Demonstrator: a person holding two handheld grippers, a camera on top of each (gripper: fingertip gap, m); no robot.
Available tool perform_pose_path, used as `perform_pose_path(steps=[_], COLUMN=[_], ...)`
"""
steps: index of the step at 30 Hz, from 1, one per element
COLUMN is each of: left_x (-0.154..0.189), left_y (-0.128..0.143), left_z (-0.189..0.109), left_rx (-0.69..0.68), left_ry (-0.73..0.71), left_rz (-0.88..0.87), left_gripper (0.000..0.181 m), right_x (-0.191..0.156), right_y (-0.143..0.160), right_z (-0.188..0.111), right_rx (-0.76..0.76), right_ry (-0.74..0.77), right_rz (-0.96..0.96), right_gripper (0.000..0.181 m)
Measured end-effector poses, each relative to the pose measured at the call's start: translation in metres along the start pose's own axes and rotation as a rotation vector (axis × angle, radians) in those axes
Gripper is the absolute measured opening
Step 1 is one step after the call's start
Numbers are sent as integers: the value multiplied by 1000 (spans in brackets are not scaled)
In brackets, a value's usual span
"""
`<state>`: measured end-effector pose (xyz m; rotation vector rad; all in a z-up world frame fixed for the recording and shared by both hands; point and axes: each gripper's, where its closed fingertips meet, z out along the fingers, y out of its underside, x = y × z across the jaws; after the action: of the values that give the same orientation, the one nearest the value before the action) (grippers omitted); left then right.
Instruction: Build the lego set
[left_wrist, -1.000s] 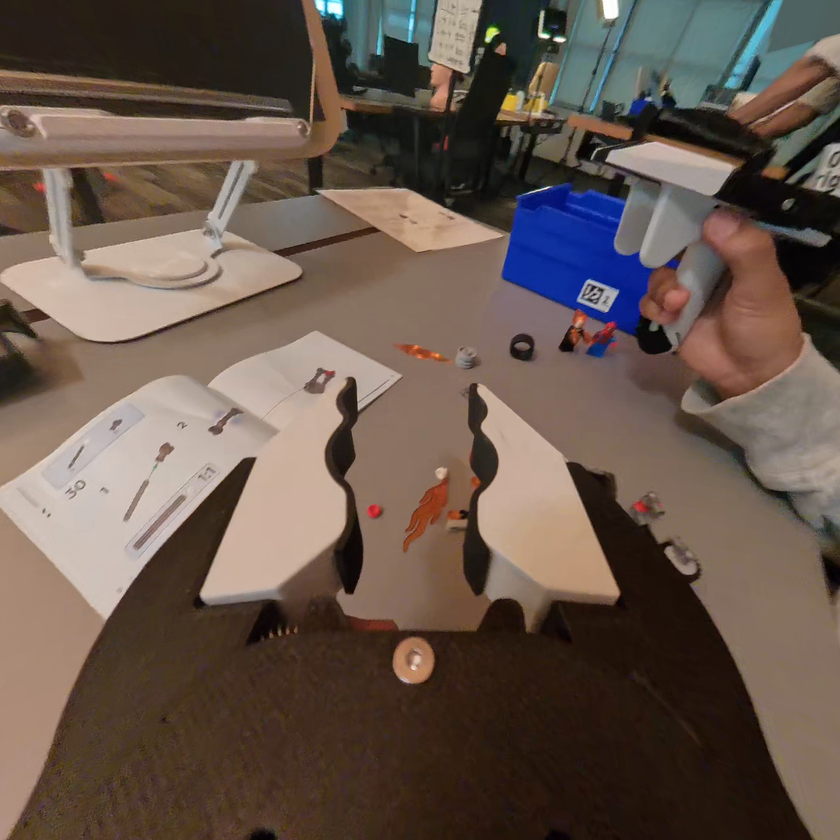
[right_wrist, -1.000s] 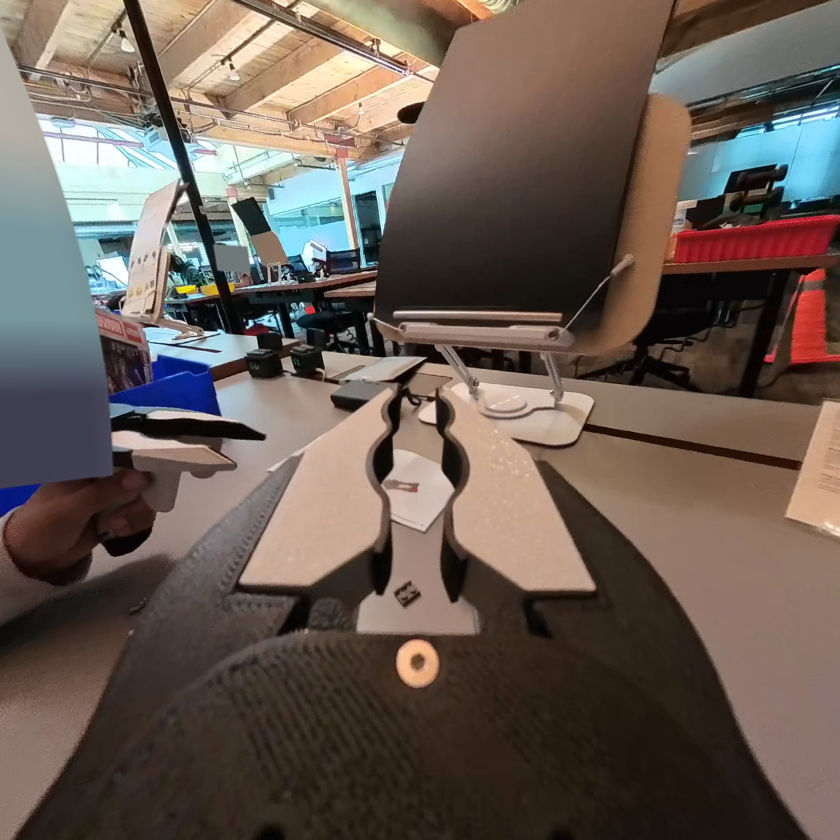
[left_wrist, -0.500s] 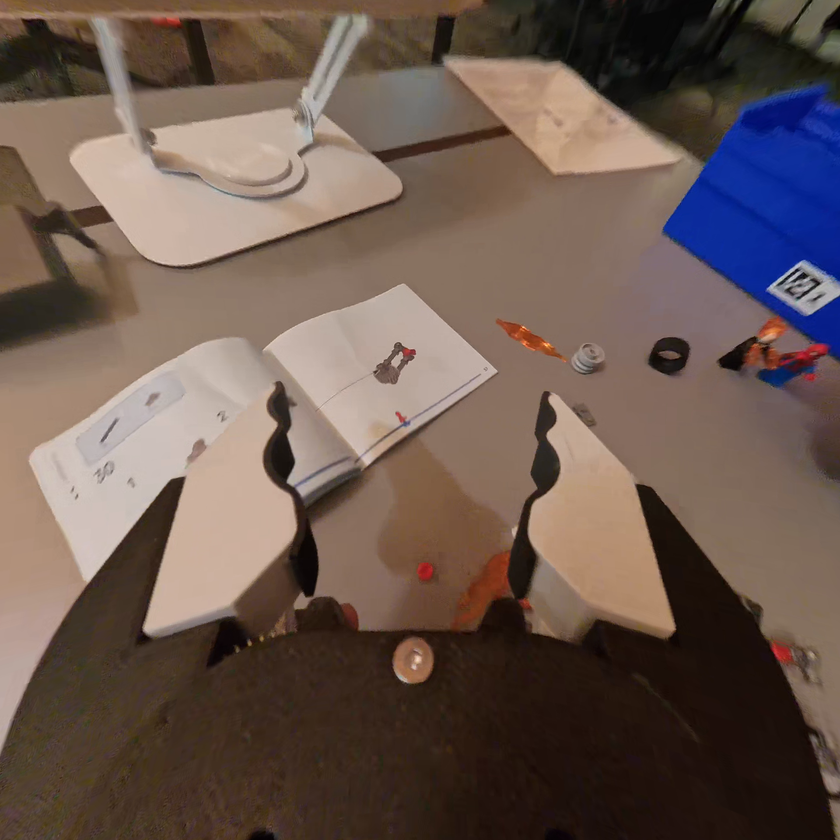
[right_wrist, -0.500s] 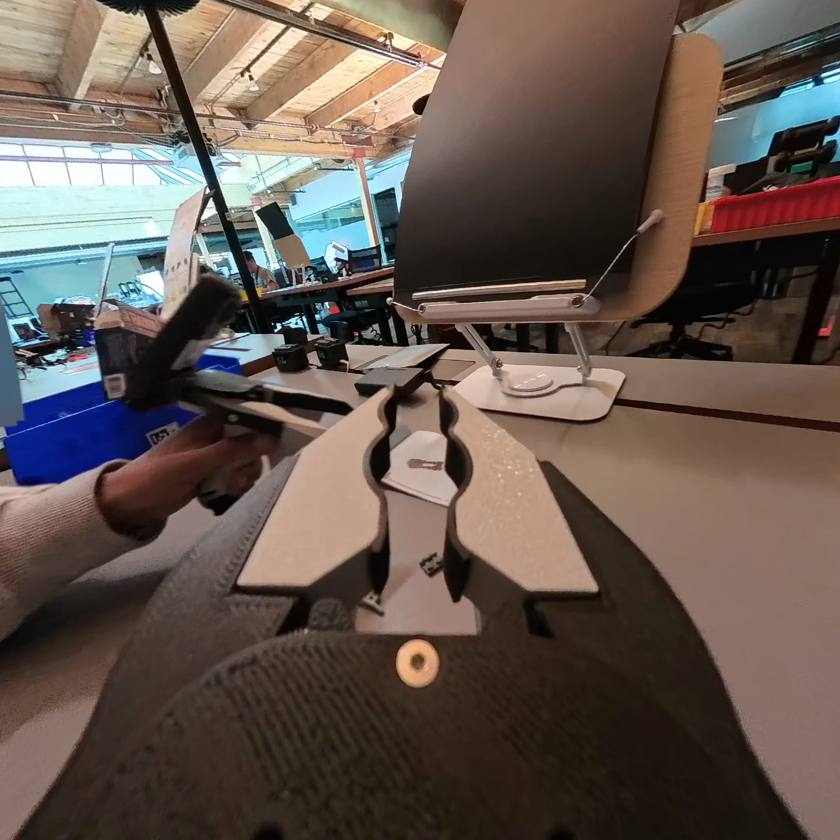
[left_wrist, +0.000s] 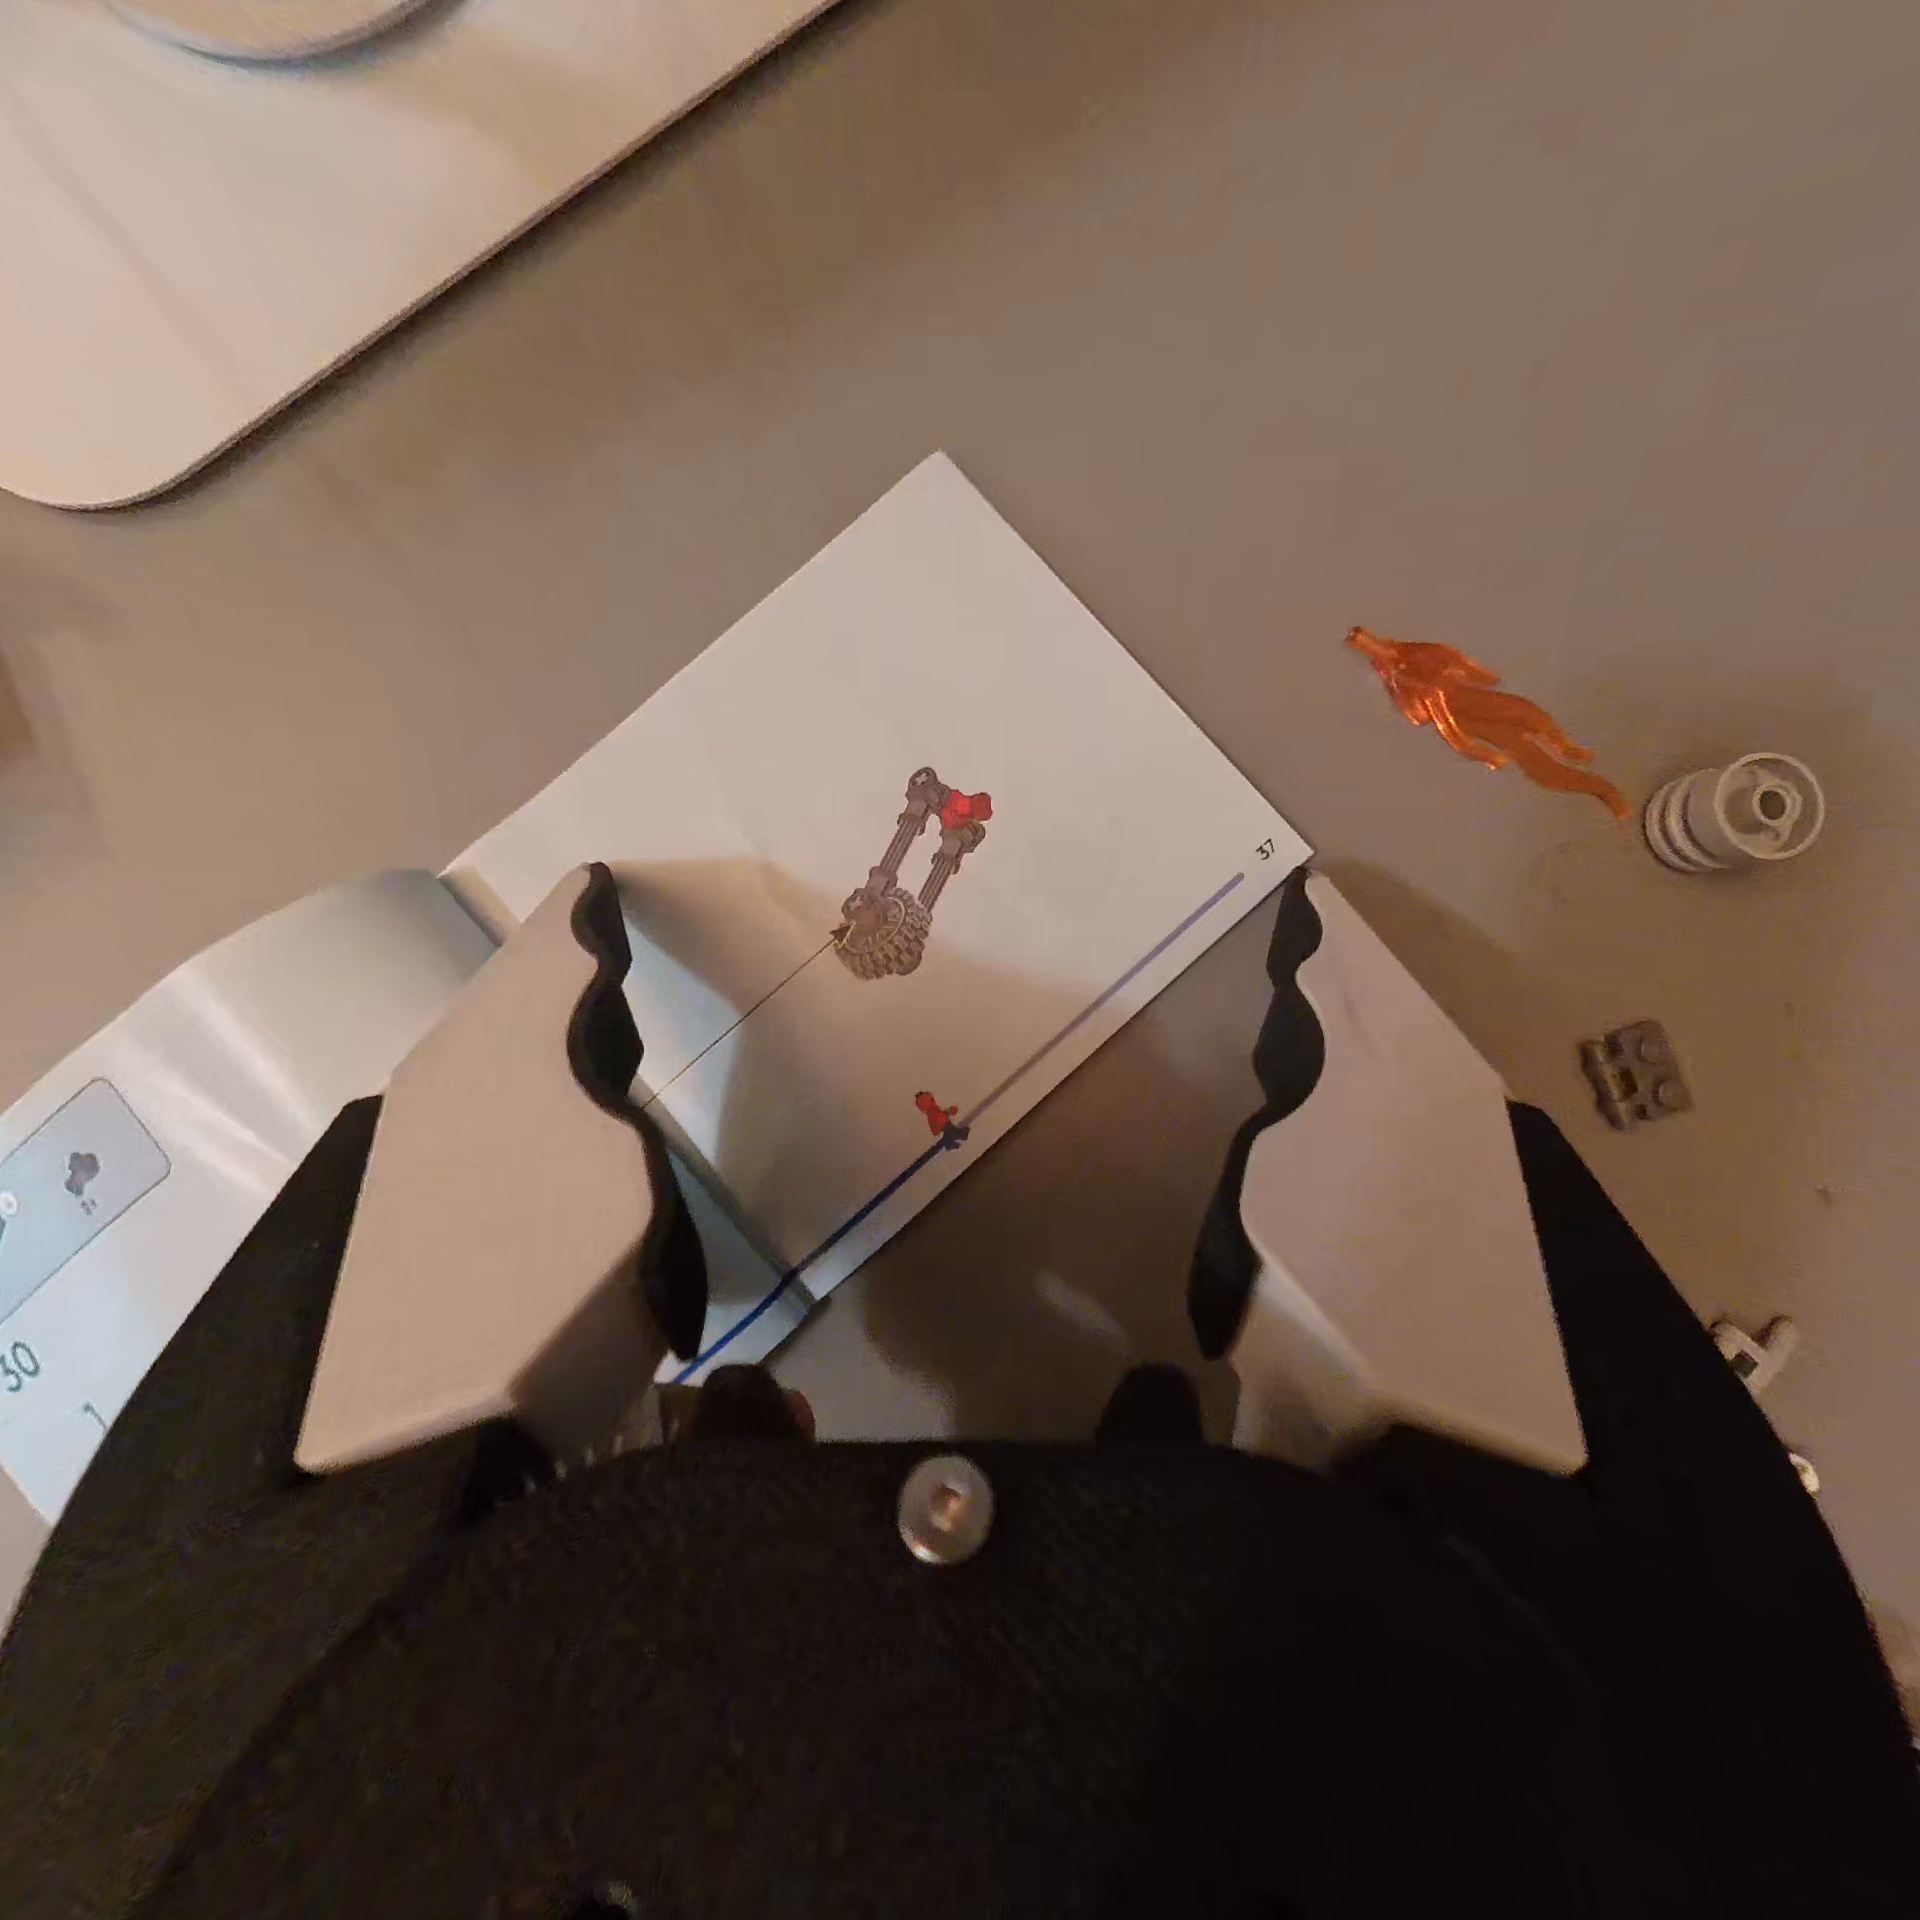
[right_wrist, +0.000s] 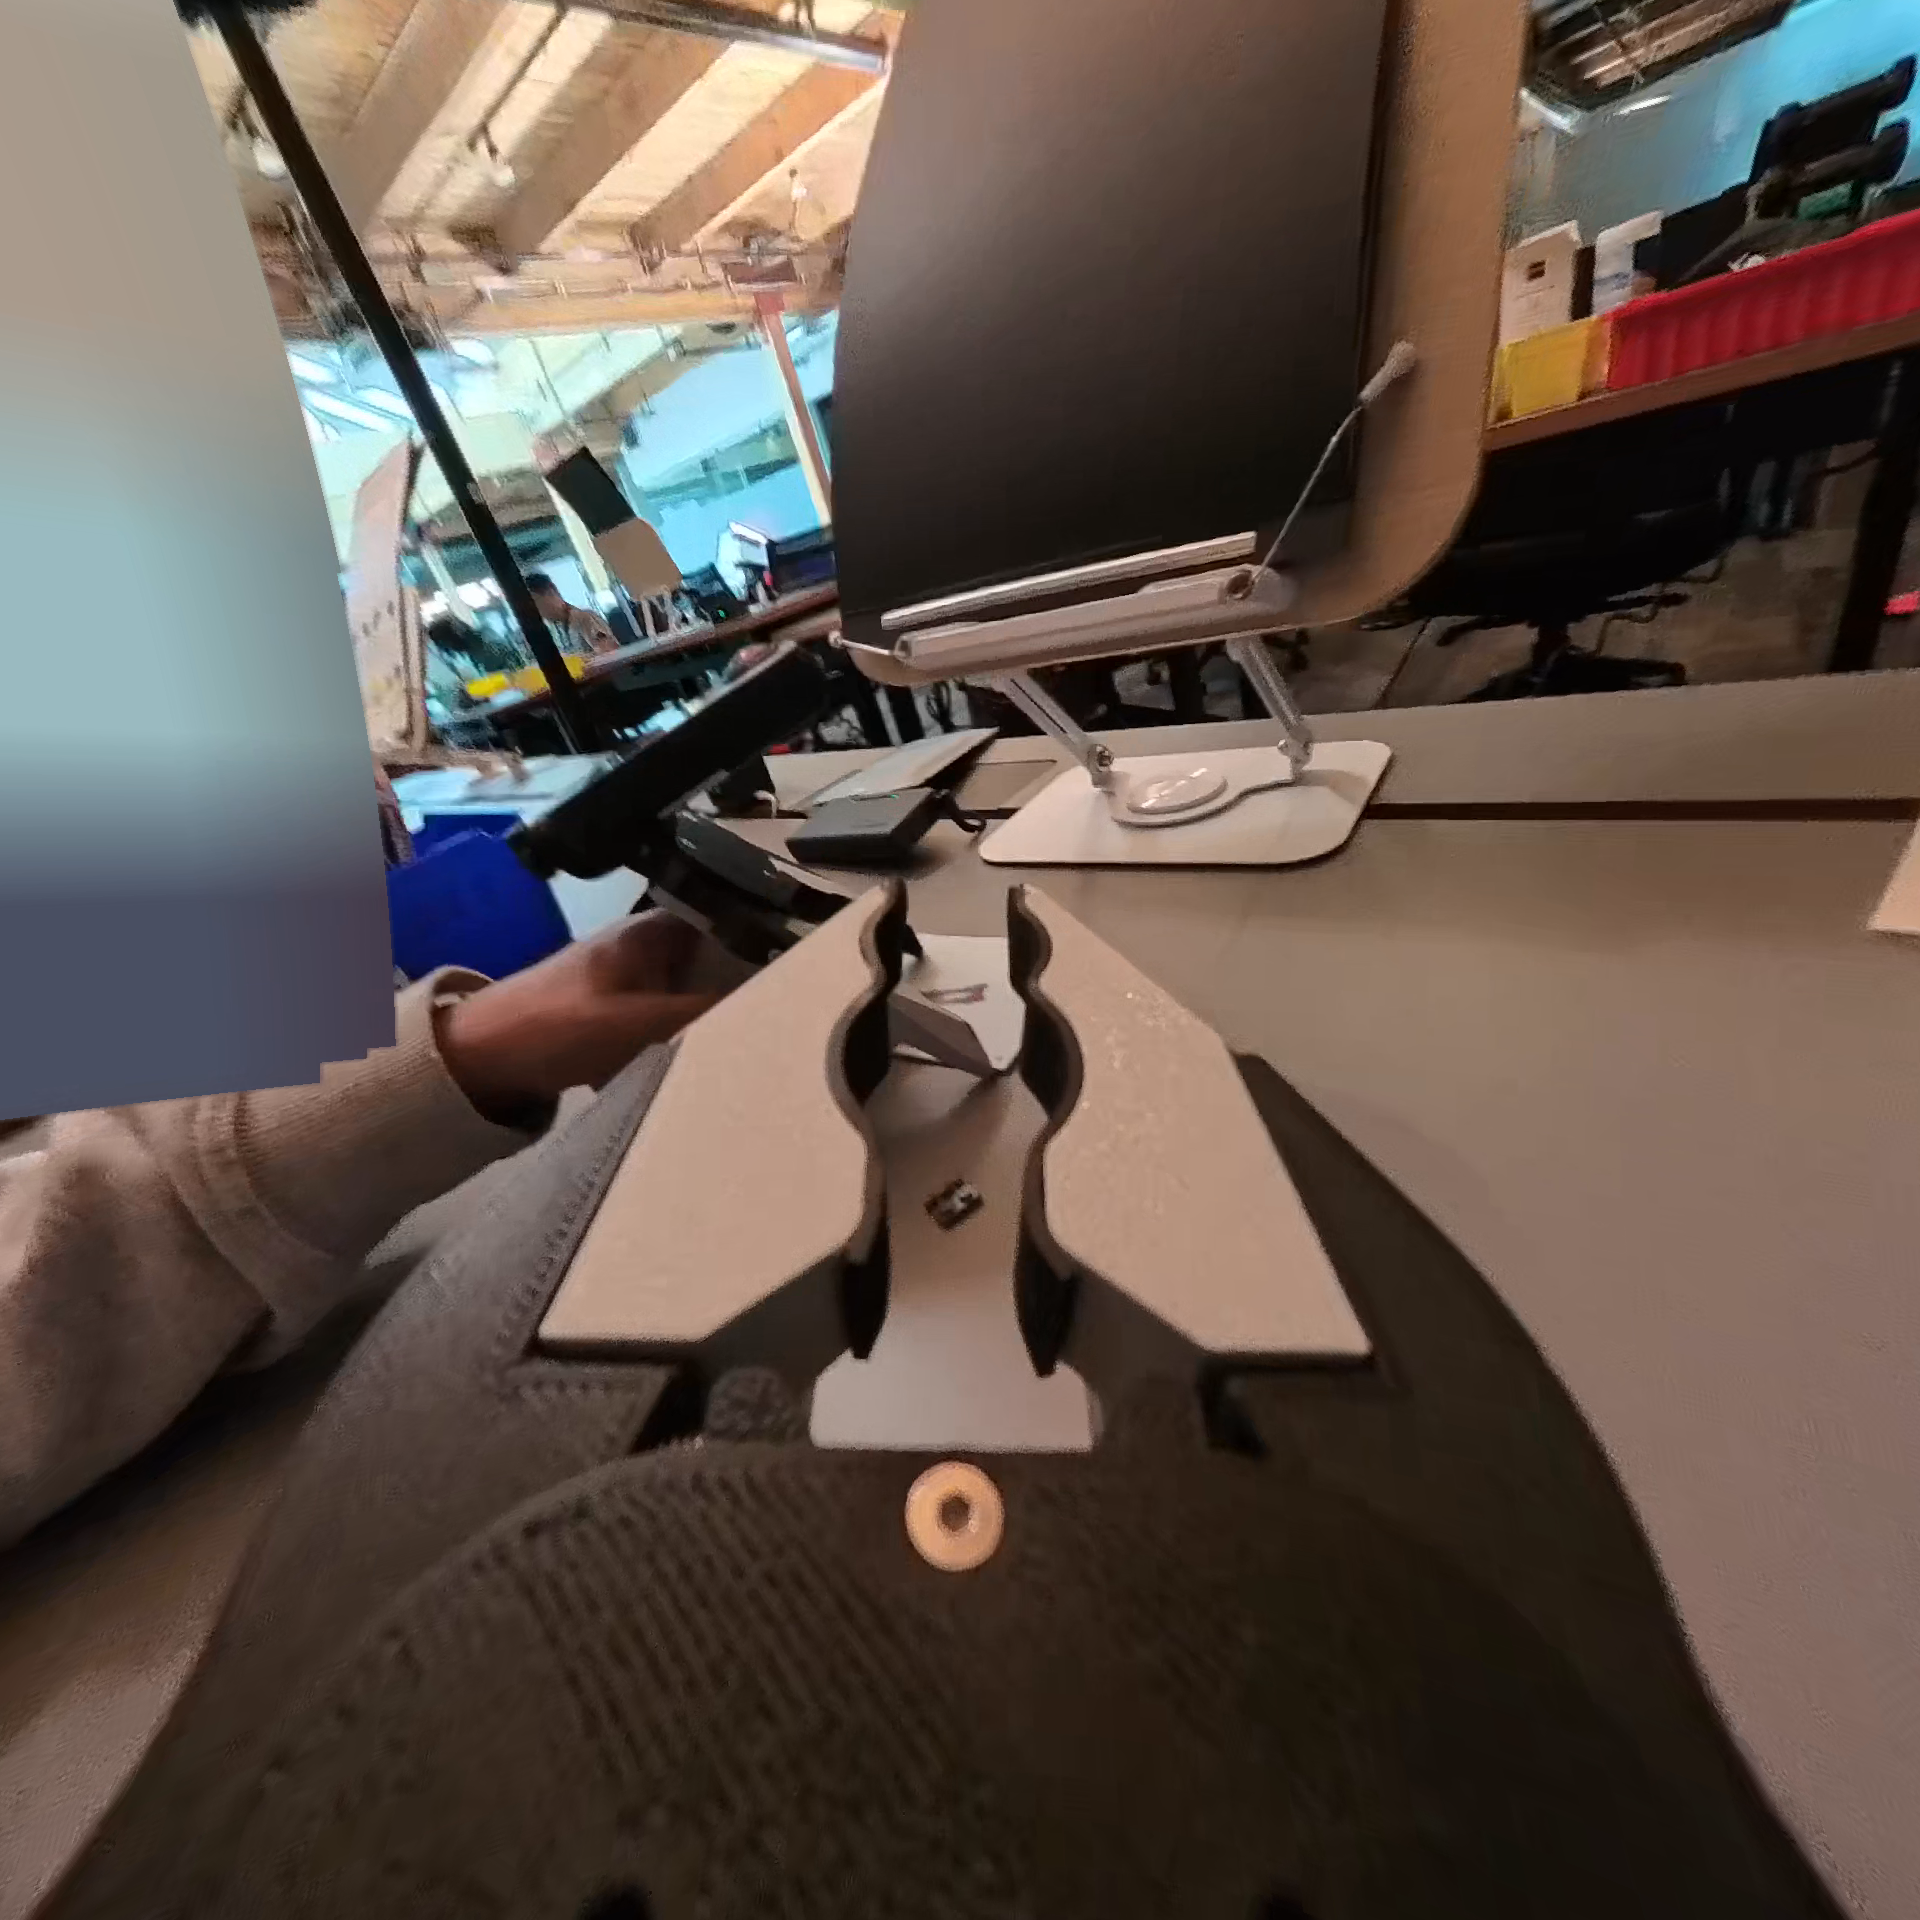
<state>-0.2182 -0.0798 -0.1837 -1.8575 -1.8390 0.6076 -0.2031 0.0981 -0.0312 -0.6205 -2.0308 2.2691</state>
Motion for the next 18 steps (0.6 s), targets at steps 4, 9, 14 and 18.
perform_pose_path(steps=[4, 9, 14, 18], left_x=[-1, -2, 0, -9], left_y=[0, -1, -4, -5], left_z=[-1, -1, -4, -4], left_rx=[-22, 9, 46, 53], left_ry=[1, 5, 48, 16], left_rz=[-2, -3, -34, -41], left_gripper=[120, 118, 120, 101], right_x=[-2, 0, 0, 0], right_y=[-5, -2, 4, 6], right_z=[-2, 0, 3, 4], right_rx=[43, 28, -1, -13], right_ry=[-68, -60, -57, -55], right_rz=[115, 121, 108, 103], right_gripper=[21, 21, 21, 21])
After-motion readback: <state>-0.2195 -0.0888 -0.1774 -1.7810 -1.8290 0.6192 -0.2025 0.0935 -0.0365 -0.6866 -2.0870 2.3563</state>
